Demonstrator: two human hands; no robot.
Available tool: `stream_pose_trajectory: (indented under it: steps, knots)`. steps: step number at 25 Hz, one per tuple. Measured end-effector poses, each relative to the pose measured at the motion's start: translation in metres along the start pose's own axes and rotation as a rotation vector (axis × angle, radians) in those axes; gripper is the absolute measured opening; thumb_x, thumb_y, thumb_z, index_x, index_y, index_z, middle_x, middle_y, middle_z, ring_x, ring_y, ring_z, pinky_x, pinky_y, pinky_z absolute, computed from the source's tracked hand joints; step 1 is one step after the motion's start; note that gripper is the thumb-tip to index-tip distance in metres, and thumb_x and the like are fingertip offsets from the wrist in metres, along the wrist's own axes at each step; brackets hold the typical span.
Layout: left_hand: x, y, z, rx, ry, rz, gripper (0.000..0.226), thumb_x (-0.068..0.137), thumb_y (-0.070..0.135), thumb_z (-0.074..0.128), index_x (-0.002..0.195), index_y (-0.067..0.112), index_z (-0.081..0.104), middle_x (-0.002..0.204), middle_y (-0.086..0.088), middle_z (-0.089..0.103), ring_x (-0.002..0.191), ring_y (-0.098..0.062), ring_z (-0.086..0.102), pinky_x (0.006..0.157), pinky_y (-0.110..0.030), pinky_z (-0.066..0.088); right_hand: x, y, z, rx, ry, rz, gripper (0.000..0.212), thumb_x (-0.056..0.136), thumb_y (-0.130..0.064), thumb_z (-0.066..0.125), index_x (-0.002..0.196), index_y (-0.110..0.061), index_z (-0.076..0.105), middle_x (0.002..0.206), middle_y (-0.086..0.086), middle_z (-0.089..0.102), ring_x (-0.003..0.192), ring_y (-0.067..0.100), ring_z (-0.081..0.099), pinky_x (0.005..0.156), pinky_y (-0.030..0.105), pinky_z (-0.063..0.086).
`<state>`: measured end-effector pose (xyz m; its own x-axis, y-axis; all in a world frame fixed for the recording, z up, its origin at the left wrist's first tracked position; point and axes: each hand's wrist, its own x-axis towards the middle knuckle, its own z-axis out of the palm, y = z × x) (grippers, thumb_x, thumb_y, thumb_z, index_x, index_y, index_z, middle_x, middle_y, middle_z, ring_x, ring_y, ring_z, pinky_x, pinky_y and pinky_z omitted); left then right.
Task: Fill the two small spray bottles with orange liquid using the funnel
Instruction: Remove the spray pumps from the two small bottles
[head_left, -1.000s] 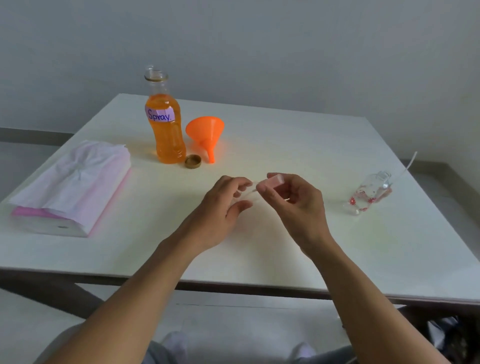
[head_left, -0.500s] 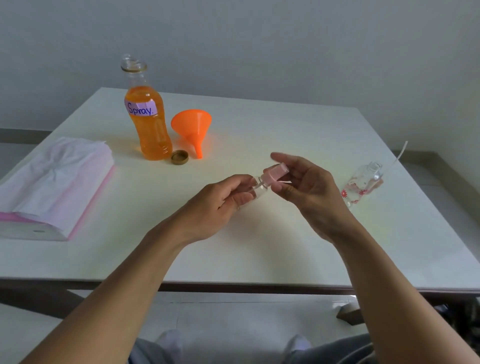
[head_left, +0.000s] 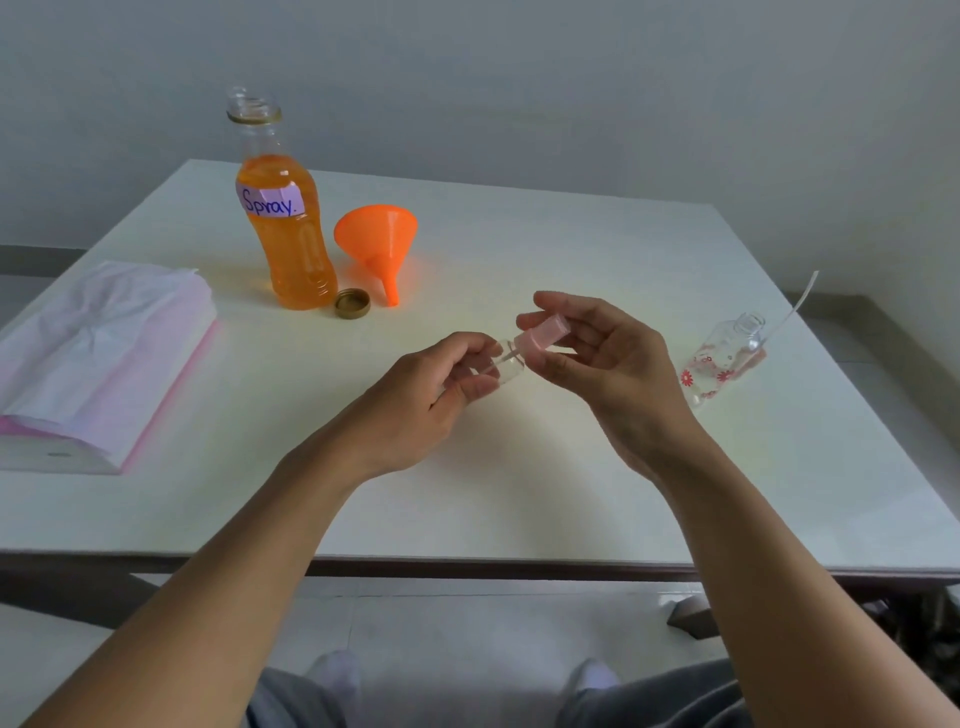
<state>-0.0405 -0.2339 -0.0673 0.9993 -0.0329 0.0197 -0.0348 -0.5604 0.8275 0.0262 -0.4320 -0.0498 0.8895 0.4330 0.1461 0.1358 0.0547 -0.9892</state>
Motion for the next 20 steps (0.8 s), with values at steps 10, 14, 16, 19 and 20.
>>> stream_pose_trajectory:
  steps: [10,14,16,19,20]
  knots:
    - [-0.001,0.003,0.003,0.027,-0.036,-0.017,0.035,0.1,0.024,0.052,0.133,0.033,0.047,0.131,0.02,0.056,0.11,0.013,0.053,0.093,-0.016,0.042,-0.006,-0.009,-0.002,-0.309,0.054,0.077,0.014,0.089,-0.023,0.078,0.099,-0.013,0.076,0.086,0.003,0.079,0.075,0.014,0.074,0.074,0.03,0.061]
    - [0.001,0.004,0.005,0.026,-0.052,-0.014,0.036,0.1,0.031,0.053,0.135,0.036,0.047,0.136,0.019,0.055,0.123,0.001,0.049,0.09,-0.014,0.039,-0.012,-0.013,-0.011,-0.353,-0.036,-0.016,0.025,0.089,-0.001,0.074,0.111,-0.012,0.074,0.103,-0.001,0.079,0.097,0.014,0.075,0.093,0.031,0.06]
    - [0.001,0.005,0.006,0.037,-0.052,-0.014,0.037,0.099,0.032,0.054,0.135,0.037,0.046,0.136,0.019,0.055,0.125,-0.002,0.049,0.094,-0.021,0.041,-0.014,-0.016,-0.015,-0.341,-0.072,-0.034,0.039,0.088,0.002,0.074,0.123,-0.012,0.068,0.115,-0.002,0.076,0.105,0.011,0.073,0.096,0.029,0.058]
    - [0.002,0.004,0.006,0.058,-0.056,-0.015,0.036,0.096,0.032,0.057,0.13,0.039,0.049,0.131,0.02,0.056,0.123,-0.003,0.05,0.095,-0.027,0.043,-0.015,-0.016,-0.016,-0.379,-0.029,0.042,0.052,0.083,-0.027,0.082,0.131,-0.022,0.063,0.122,-0.007,0.071,0.106,0.006,0.072,0.096,0.028,0.058]
    - [0.002,0.003,0.007,0.056,-0.062,-0.012,0.035,0.096,0.032,0.057,0.128,0.041,0.05,0.128,0.02,0.057,0.122,-0.003,0.051,0.095,-0.028,0.045,-0.016,-0.015,-0.014,-0.456,0.022,0.056,0.047,0.083,-0.041,0.08,0.125,-0.024,0.066,0.114,-0.008,0.074,0.098,0.004,0.074,0.09,0.028,0.06]
